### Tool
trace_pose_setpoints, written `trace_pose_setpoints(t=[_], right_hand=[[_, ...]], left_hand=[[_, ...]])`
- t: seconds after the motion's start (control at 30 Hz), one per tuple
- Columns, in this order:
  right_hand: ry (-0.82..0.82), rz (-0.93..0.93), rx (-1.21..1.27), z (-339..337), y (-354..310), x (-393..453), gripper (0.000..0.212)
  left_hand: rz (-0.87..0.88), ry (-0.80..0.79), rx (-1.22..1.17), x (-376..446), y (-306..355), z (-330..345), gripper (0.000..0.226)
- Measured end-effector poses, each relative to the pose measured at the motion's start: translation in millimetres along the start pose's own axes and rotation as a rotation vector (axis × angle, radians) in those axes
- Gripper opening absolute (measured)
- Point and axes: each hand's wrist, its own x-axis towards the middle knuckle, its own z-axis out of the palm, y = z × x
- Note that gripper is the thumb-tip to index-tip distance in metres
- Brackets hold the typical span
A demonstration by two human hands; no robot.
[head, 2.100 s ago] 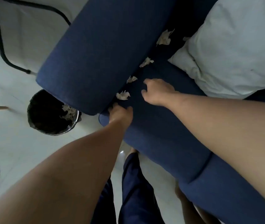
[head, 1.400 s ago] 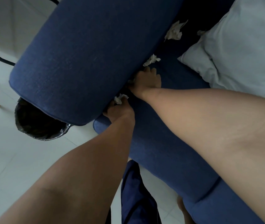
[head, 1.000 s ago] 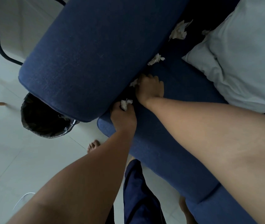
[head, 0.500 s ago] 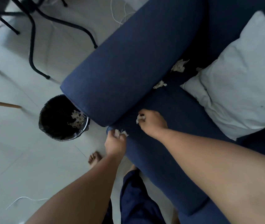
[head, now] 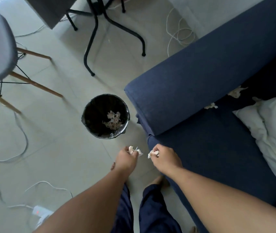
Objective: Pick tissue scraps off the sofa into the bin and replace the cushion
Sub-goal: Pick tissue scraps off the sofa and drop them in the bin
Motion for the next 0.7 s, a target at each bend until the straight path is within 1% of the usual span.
trace_pose_setpoints(t=[0.07,0.2,0.27,0.4,0.47,0.7], right_hand=[[-0.009,-0.027,-0.005,15.5,-20.1,0.1,0.017],[-0.038,-0.007,0.044,39.7,-60.9,8.1,0.017],[-0.027,-0.031,0.034,45.5,-83.6,17.0,0.017],[0.007,-0.107,-0.024,42.3,-132.4,42.0,0.015],[0.039,-0.130,-0.066,37.0,-154.8,54.8,0.018],[0.099,-0.145,-0.107,22.1,-212.1,83.6,0.014]], left_hand=[[0.006,0.014,0.027,11.2,-8.7,-26.3,0.012],[0.010,0.064,0.047,36.1,-19.8,-73.1,0.016],[0.012,0.078,0.046,50.1,-20.4,-94.2,0.018],[0.055,0.099,0.081,76.8,-15.0,-132.5,0.028],[0.075,0.102,0.106,87.9,-11.6,-148.7,0.029],[0.132,0.087,0.174,118.4,4.4,-188.2,0.034]])
